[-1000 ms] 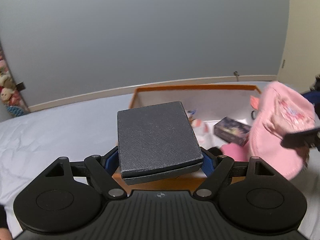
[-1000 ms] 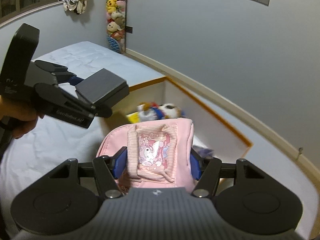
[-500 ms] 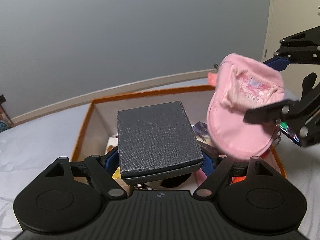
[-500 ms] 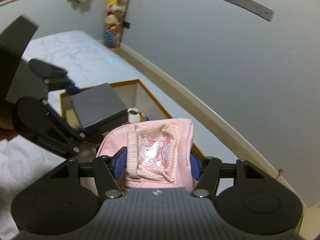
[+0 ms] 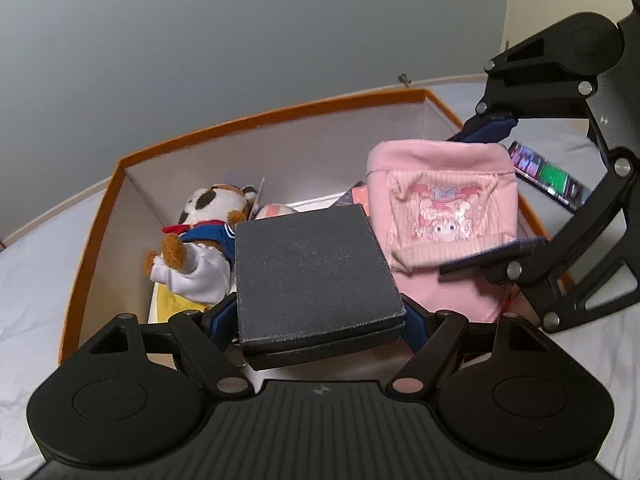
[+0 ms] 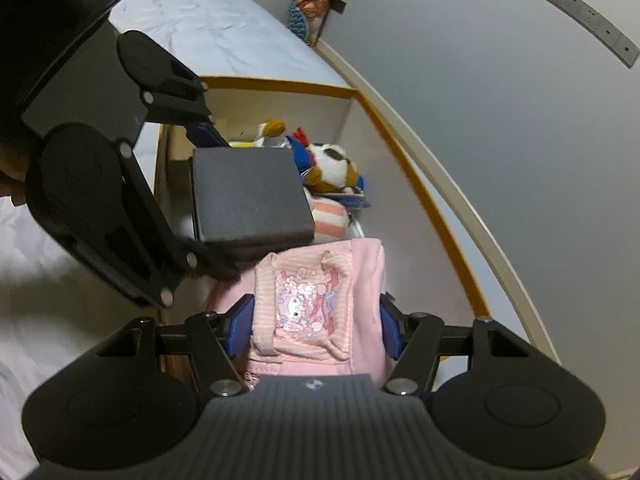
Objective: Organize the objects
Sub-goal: 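Carry the grey case and pink bag over the orange box with both grippers, then lower the grey case and pink bag into the box and open both grippers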
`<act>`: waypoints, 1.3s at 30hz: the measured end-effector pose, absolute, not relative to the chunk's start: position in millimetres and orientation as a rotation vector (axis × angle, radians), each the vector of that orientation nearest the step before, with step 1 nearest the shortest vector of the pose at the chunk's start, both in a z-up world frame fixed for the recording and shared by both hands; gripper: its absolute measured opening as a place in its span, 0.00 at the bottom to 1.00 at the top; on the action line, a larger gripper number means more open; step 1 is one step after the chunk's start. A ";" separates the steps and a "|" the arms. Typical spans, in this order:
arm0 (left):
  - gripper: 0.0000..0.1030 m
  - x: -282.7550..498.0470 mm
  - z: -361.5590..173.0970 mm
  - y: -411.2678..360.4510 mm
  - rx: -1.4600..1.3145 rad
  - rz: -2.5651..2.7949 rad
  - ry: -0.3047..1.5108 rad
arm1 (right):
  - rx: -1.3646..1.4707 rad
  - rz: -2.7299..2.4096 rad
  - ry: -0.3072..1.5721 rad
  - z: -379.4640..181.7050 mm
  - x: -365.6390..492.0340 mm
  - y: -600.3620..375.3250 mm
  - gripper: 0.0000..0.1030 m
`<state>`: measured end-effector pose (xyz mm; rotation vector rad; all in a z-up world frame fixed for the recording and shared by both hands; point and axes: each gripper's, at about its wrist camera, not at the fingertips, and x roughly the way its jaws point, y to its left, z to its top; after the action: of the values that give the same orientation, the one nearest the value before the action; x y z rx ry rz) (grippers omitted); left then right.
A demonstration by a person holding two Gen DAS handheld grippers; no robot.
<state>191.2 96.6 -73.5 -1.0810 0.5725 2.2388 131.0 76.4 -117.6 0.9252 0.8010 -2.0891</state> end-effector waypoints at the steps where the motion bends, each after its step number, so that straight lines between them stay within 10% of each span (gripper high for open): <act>1: 0.89 188.3 -75.0 99.9 -1.091 2.236 0.555 | 0.929 -2.075 0.814 -120.3 131.8 75.1 0.62; 39: 0.92 202.6 -37.3 73.4 -1.075 2.313 0.499 | 0.931 -2.233 0.598 -85.8 139.8 118.5 0.80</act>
<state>202.6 73.4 -37.3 -1.0752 0.4986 2.3134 139.8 118.5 -85.8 0.9311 0.5984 -2.2333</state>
